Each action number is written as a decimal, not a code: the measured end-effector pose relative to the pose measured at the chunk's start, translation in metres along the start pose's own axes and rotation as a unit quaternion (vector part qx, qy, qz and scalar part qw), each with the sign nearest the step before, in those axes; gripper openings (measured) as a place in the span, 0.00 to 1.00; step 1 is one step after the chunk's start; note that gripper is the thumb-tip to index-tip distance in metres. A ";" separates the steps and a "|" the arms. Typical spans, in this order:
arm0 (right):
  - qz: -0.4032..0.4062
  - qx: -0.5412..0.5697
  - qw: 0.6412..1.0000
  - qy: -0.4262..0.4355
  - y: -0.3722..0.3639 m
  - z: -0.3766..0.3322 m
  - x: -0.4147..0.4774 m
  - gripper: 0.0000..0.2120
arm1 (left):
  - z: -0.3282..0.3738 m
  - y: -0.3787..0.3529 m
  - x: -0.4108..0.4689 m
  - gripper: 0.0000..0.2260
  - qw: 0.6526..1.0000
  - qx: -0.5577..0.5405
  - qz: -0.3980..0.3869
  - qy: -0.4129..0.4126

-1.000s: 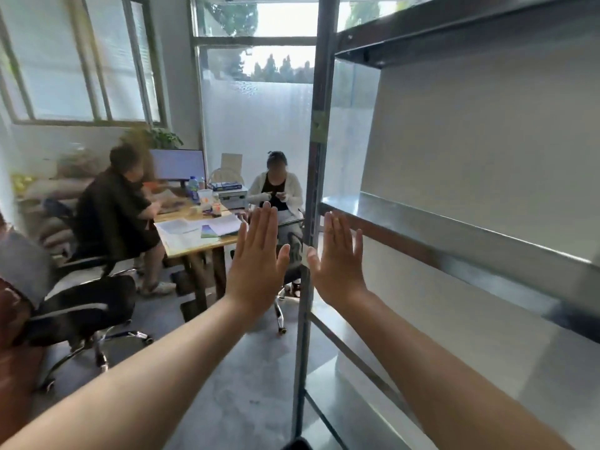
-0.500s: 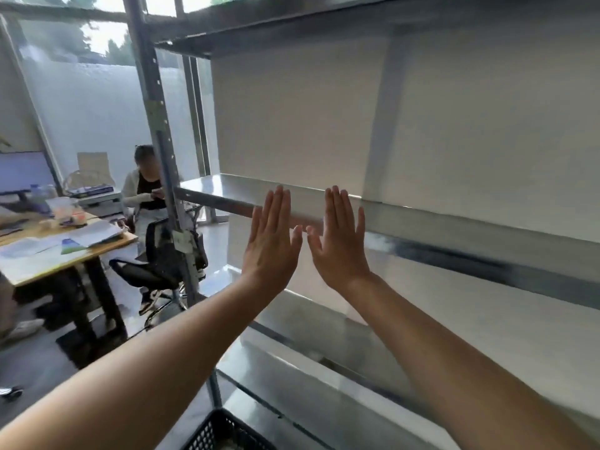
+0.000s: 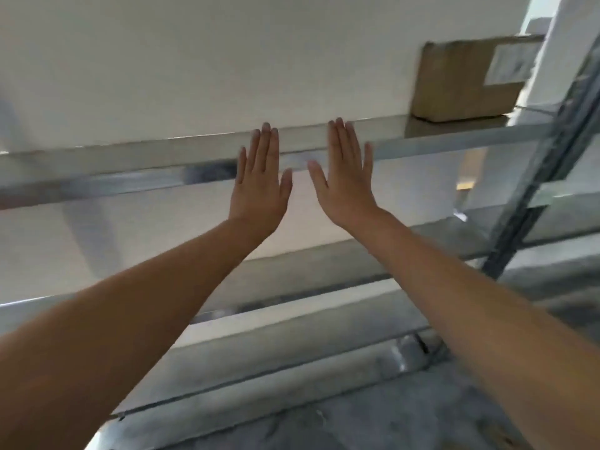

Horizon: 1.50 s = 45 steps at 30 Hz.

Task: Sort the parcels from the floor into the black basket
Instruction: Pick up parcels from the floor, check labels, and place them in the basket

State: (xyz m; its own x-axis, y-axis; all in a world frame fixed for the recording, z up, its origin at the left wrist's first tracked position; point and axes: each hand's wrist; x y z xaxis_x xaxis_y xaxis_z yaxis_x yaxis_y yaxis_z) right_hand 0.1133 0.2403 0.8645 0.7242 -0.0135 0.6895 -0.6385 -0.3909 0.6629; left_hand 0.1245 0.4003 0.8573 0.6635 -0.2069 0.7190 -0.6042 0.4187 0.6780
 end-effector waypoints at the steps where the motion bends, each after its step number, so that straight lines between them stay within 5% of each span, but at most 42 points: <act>1: 0.002 -0.020 0.999 -0.026 0.014 0.027 -0.010 0.31 | 0.026 -0.018 0.003 0.27 1.000 -0.016 -0.009 -0.023; 7: 0.012 -0.130 0.979 -0.157 0.101 0.168 -0.081 0.32 | 0.170 -0.103 -0.001 0.27 0.980 -0.132 -0.084 -0.121; 16: 0.007 -0.253 0.898 -0.359 0.175 0.293 -0.170 0.32 | 0.315 -0.206 -0.008 0.26 0.915 -0.293 -0.159 -0.227; 29: 0.008 -0.295 0.769 -0.567 0.146 0.372 -0.225 0.33 | 0.421 -0.316 0.020 0.26 0.813 -0.411 -0.253 -0.325; 45: 0.021 -0.265 0.647 -0.715 0.140 0.408 -0.344 0.32 | 0.512 -0.388 -0.073 0.26 0.717 -0.405 -0.381 -0.421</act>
State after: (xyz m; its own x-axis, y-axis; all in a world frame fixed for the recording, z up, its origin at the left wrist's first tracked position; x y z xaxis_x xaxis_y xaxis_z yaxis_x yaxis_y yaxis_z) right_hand -0.1191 -0.1856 0.6006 -0.0386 -0.9992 -0.0129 -0.3912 0.0033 0.9203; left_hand 0.0842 -0.1999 0.6204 -0.0438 -0.9656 0.2562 0.4720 0.2061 0.8572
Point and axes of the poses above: each hand's wrist, its own x-axis towards the middle knuckle, its own y-axis out of the back of the hand, z = x × y, and after that the axes turned 5 degrees about z, right-handed
